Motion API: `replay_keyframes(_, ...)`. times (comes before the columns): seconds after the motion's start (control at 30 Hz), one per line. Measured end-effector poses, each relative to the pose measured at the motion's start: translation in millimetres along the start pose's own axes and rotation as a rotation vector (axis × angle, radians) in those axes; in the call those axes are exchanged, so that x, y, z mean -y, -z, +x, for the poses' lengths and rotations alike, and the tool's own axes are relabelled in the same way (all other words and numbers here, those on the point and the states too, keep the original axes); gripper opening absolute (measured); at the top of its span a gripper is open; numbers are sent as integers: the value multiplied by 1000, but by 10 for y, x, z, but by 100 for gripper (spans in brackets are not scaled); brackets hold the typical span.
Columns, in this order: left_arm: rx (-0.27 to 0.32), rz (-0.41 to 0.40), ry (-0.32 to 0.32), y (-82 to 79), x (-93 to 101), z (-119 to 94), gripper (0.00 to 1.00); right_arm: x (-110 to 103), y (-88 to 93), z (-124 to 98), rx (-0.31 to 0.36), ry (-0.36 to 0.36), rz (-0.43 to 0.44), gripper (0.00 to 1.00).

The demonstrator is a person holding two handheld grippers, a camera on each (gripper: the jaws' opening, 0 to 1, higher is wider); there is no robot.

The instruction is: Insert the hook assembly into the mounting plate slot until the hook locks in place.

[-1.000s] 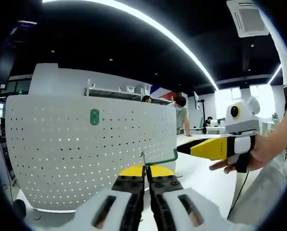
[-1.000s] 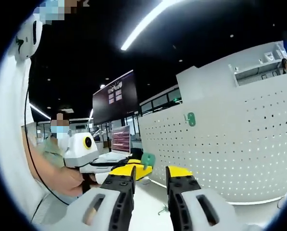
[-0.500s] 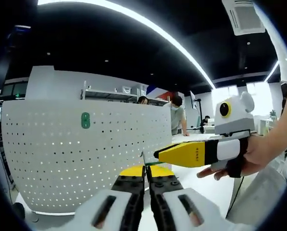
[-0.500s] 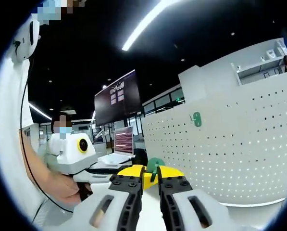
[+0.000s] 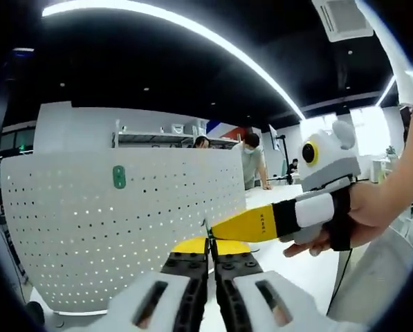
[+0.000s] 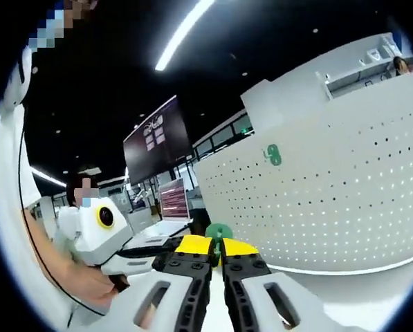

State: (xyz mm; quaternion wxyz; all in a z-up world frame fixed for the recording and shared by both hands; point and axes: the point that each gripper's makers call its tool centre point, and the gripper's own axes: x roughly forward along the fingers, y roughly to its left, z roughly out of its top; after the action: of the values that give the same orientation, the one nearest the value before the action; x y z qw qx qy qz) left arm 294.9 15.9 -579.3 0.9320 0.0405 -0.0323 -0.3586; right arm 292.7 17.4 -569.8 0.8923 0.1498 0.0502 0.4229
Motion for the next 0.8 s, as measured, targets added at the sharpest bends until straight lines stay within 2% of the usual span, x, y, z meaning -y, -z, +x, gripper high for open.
replay_keyframes(0.2, -15, 17, -4, -2, -3, 17, 1, 42, 20, 2, 3, 31, 77, 1)
replay_keyframes(0.4, -14, 21, -1, 2, 13, 14, 1, 32, 10, -8, -5, 61, 76, 0)
replay_keyframes(0.8, 7, 24, 4, -37, 25, 11, 2, 29, -37, -31, 15, 61, 88, 0)
